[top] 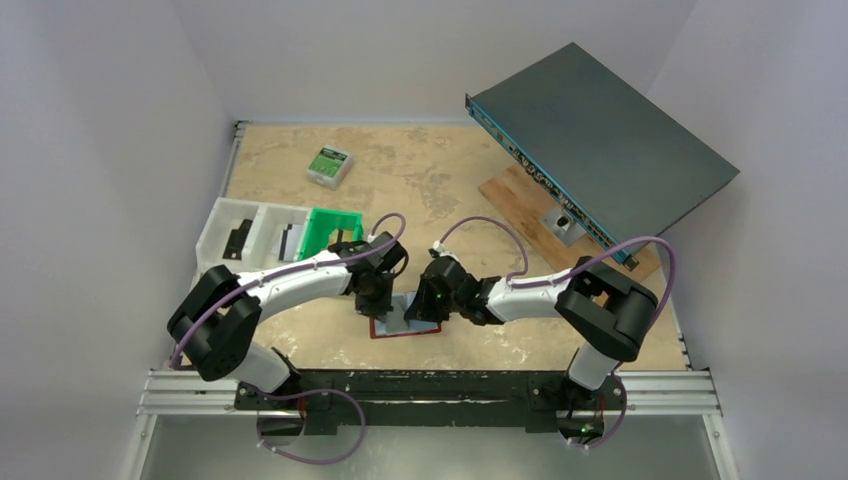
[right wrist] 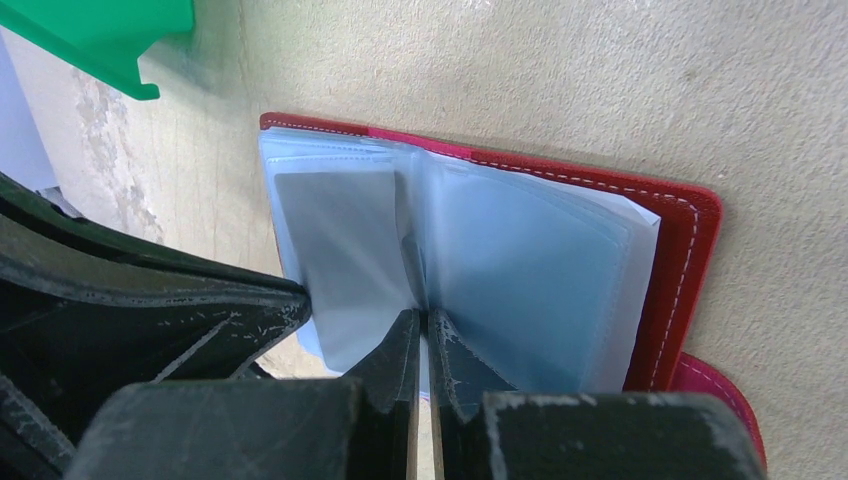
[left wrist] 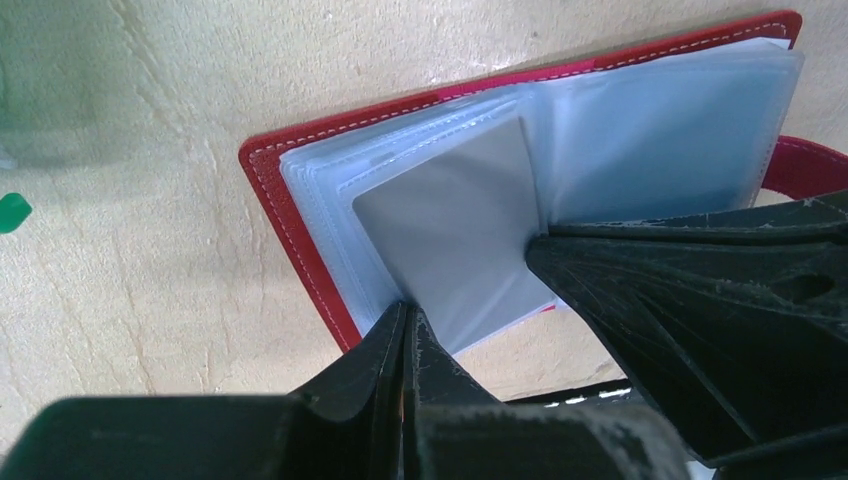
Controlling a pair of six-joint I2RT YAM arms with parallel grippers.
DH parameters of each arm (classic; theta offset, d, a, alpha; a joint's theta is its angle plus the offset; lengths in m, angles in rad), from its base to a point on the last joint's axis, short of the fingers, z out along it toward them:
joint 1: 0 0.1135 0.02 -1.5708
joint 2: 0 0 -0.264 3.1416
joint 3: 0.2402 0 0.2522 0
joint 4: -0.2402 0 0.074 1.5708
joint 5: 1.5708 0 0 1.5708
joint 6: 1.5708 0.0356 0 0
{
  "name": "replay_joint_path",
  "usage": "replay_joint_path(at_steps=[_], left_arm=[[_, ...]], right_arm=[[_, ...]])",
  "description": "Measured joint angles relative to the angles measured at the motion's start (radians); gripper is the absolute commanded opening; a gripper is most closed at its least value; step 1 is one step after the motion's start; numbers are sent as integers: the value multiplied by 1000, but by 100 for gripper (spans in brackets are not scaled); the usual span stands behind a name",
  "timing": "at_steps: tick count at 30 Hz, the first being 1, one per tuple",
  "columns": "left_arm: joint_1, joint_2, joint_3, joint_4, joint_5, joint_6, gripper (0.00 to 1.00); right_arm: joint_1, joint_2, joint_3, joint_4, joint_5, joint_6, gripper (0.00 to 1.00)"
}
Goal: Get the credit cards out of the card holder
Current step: Remove the credit card from the card holder.
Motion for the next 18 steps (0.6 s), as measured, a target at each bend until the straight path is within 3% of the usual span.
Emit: replay_joint_path(at_steps=[11, 18], left_arm=[[-28, -3, 41, 10, 23, -11, 0], [-12, -34, 30, -12, -16, -21, 3]], right_arm=[[-5, 8, 6, -1, -19, -11, 1], [-3, 8, 18, -16, -8, -24, 20]])
